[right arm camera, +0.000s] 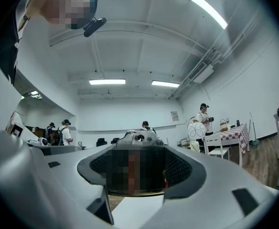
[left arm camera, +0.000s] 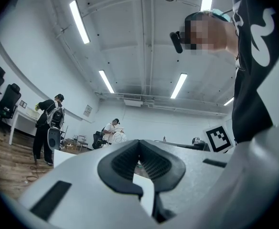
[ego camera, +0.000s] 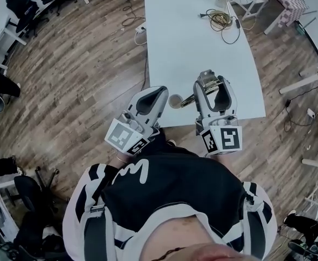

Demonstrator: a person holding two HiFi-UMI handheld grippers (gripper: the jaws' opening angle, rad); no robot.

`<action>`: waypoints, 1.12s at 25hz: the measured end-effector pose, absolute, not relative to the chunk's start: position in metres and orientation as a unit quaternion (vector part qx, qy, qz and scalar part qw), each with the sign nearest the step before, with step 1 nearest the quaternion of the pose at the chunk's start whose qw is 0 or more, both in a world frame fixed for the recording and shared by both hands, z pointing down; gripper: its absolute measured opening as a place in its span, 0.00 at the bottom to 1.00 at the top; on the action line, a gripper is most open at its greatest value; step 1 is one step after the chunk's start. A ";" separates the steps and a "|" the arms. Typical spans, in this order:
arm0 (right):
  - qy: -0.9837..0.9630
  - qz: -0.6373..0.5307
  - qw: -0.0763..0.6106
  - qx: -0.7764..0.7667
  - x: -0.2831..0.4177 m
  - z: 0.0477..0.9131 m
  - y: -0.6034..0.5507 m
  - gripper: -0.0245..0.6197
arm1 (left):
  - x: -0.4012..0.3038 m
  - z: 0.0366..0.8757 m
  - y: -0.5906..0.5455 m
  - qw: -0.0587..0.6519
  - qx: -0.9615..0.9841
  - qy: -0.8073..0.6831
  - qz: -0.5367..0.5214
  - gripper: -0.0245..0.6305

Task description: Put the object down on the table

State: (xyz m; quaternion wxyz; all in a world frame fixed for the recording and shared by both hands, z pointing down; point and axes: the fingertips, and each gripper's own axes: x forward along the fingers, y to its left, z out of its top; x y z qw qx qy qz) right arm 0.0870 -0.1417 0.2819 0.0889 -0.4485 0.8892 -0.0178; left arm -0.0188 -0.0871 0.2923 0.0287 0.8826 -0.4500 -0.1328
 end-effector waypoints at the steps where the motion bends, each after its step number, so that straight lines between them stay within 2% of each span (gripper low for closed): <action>1: 0.888 -0.018 0.088 -0.451 0.087 0.283 -0.144 0.49 | -0.019 0.292 -0.090 0.028 0.884 -0.448 -0.133 0.04; 17: 0.863 -0.008 0.090 -0.497 0.057 0.276 -0.226 0.49 | -0.052 0.289 -0.182 0.036 0.909 -0.394 -0.134 0.04; 28: 0.838 -0.026 0.075 -0.540 0.048 0.287 -0.283 0.49 | -0.062 0.295 -0.250 0.065 0.928 -0.344 -0.127 0.04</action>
